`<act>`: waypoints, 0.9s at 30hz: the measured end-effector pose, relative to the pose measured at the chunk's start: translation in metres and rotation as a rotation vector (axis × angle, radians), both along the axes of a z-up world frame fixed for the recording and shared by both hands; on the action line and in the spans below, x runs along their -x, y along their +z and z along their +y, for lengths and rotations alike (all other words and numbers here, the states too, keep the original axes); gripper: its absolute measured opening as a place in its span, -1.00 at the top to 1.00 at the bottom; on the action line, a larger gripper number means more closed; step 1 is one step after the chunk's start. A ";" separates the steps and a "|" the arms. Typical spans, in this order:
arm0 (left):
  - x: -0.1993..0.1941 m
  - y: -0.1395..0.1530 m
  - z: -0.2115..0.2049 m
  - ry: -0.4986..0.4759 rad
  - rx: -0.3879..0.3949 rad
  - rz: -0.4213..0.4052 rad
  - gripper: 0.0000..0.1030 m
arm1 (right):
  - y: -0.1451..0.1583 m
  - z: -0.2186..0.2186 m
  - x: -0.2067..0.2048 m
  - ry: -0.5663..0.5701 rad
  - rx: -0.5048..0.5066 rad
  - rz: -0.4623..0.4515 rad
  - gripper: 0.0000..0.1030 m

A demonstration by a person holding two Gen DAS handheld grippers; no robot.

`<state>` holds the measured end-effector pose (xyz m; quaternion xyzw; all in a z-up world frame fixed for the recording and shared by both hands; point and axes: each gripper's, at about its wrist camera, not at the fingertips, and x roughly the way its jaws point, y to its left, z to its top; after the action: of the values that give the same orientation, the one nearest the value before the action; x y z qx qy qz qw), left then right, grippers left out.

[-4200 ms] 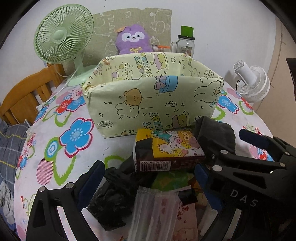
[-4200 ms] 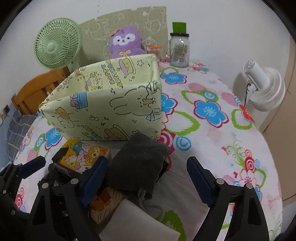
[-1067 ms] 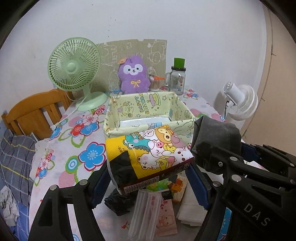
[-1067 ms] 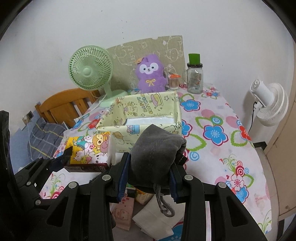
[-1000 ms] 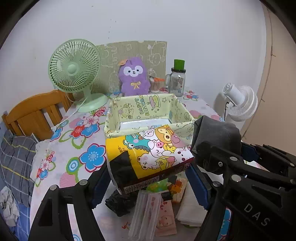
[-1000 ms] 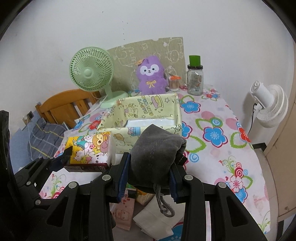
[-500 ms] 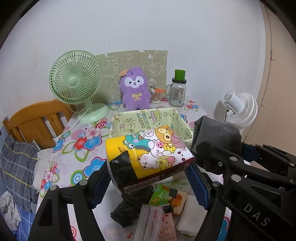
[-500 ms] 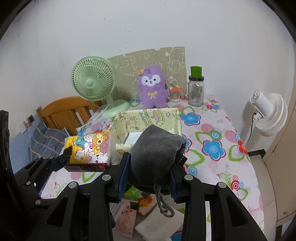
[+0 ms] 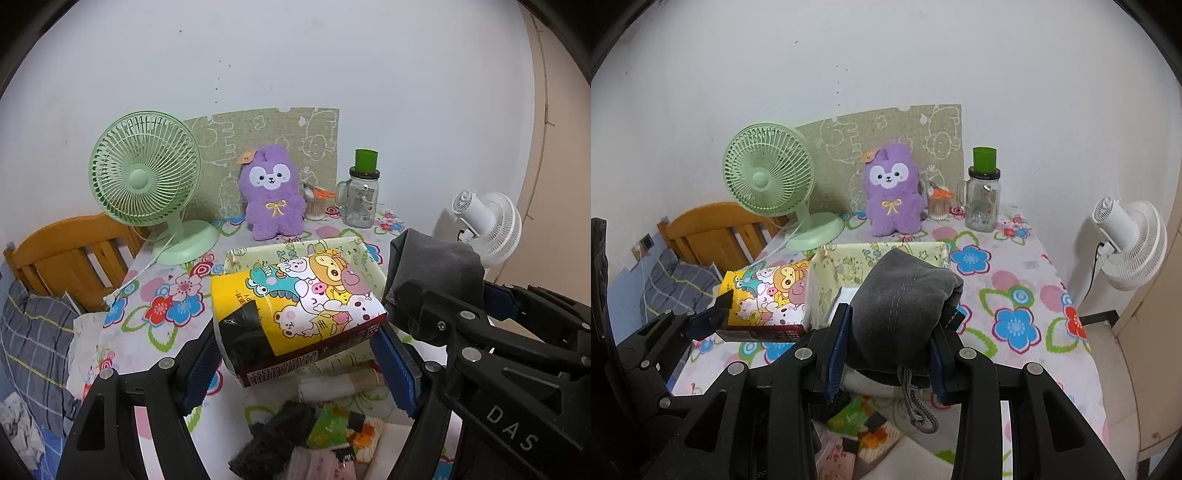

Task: Organize soft objects
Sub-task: 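Lift the sock and tissue pack and carry both tools over the fabric box, then lower both items into the fabric box and open both tools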

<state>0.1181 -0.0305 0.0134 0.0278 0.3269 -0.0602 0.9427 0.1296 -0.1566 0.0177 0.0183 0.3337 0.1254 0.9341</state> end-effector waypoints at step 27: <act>-0.103 -0.035 0.013 -0.006 0.031 0.152 -0.55 | -0.035 0.014 -0.101 0.004 0.015 0.062 0.21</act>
<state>0.2208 -0.0176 -0.0218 0.0094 0.3964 -0.0699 0.9154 0.2311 -0.1422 -0.0174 0.0145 0.3633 0.1240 0.9233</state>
